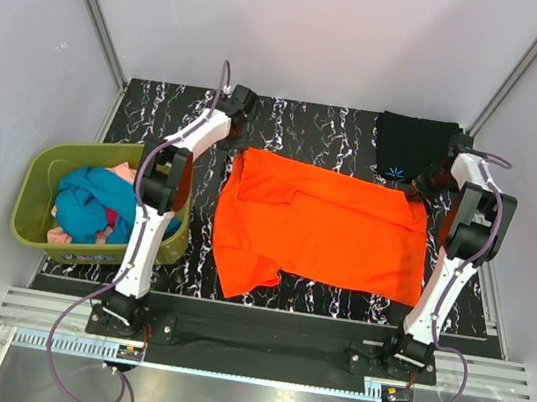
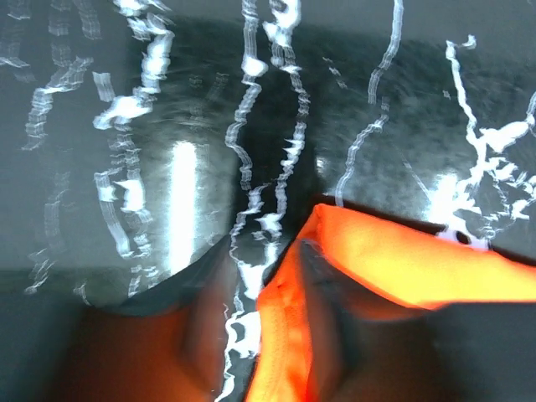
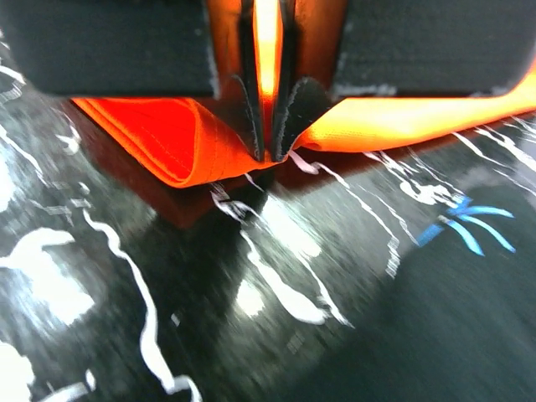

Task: Fold and stack the t-shirts
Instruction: Fold the tshirt

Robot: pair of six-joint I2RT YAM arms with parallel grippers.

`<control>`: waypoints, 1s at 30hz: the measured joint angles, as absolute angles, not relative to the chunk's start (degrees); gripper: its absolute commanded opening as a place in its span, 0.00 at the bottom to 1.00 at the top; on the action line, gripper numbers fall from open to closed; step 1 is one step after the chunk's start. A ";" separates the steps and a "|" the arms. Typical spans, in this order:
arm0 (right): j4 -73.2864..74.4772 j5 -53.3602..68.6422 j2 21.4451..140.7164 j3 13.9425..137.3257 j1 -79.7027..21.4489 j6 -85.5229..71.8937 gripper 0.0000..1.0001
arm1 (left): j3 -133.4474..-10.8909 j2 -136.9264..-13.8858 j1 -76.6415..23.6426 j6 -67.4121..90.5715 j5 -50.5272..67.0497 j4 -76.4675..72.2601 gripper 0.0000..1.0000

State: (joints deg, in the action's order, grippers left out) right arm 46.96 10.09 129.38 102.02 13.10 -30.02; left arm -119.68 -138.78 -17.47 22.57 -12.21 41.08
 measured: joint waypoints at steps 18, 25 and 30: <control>53.36 2.52 118.37 95.77 13.10 -22.81 0.36 | -111.48 -126.15 -19.31 28.73 -5.21 39.05 0.35; 52.53 2.04 118.61 93.56 13.91 -22.72 0.20 | -110.67 -131.13 -19.84 31.33 -1.04 39.29 0.24; 50.39 1.96 122.67 93.51 16.12 -22.87 0.16 | -110.48 -133.80 -18.68 32.21 -1.28 40.47 0.24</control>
